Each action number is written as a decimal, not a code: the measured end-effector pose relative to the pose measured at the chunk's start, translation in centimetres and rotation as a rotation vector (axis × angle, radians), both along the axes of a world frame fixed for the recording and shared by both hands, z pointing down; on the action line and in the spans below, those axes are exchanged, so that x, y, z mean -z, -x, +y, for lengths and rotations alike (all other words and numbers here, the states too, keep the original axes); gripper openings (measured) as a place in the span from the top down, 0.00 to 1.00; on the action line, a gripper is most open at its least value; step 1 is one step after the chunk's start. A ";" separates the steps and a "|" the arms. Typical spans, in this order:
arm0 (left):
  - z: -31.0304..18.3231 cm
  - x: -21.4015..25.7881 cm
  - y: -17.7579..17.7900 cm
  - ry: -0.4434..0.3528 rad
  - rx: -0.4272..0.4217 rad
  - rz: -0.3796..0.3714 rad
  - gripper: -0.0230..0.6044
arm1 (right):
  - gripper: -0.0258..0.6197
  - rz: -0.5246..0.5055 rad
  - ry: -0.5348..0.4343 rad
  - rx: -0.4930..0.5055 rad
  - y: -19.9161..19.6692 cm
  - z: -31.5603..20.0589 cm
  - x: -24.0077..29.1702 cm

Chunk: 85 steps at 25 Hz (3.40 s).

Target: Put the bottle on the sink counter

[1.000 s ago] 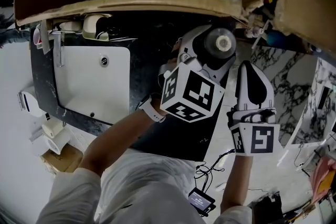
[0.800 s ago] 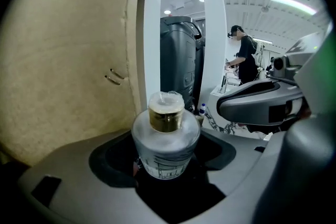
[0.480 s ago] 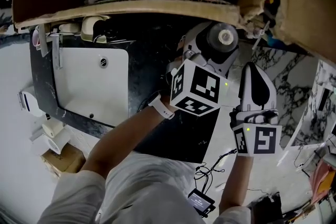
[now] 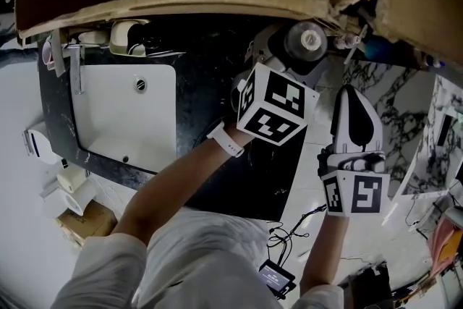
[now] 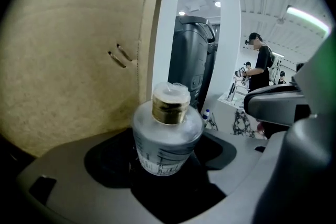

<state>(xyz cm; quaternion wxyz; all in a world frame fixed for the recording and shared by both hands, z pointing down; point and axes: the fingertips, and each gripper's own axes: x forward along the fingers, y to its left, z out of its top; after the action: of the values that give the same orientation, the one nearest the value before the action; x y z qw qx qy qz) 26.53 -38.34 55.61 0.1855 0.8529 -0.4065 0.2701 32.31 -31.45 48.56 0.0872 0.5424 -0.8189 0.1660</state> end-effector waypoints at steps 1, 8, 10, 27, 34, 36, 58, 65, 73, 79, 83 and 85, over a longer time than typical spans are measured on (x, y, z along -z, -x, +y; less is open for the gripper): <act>0.2 0.0 0.1 -0.001 -0.009 -0.007 0.42 | 0.94 0.000 -0.002 -0.005 0.0 0.2 0.2; 2.1 1.0 1.8 -0.002 -0.037 -0.020 0.42 | 0.94 -0.008 -0.007 -0.039 0.3 1.0 1.5; 2.8 1.5 2.4 -0.002 -0.042 -0.023 0.42 | 0.94 -0.009 -0.010 -0.049 0.5 1.1 2.0; 9.2 10.4 9.5 -0.029 0.008 0.114 0.64 | 0.94 0.023 -0.037 -0.052 5.8 5.0 7.4; 12.5 13.0 12.6 -0.049 0.001 0.115 0.71 | 0.94 0.023 -0.055 -0.072 8.0 7.9 10.0; 13.3 13.9 13.4 -0.052 -0.010 0.114 0.73 | 0.94 0.019 -0.057 -0.075 8.7 8.7 10.7; 20.8 24.4 26.5 -0.170 0.043 0.174 0.95 | 0.94 0.027 -0.109 -0.136 16.0 18.1 18.7; 23.0 26.5 30.6 -0.190 0.029 0.191 0.95 | 0.94 0.040 -0.132 -0.159 18.9 20.6 20.8; 24.8 28.7 35.2 -0.230 0.036 0.207 0.95 | 0.94 0.074 -0.153 -0.180 21.2 23.0 23.0; 26.2 29.6 38.5 -0.245 0.049 0.216 0.95 | 0.94 0.110 -0.160 -0.204 22.4 25.0 24.5; 27.4 30.5 40.1 -0.250 0.051 0.238 0.95 | 0.94 0.126 -0.172 -0.218 23.1 26.7 25.3; 28.0 31.1 40.7 -0.255 0.058 0.251 0.95 | 0.94 0.146 -0.179 -0.212 23.4 27.4 25.7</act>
<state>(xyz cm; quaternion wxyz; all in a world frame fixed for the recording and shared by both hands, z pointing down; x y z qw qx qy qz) -14.16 -10.36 24.52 0.1329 0.8844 -0.4354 0.1026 8.90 -4.00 22.81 0.0797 0.6421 -0.7600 0.0608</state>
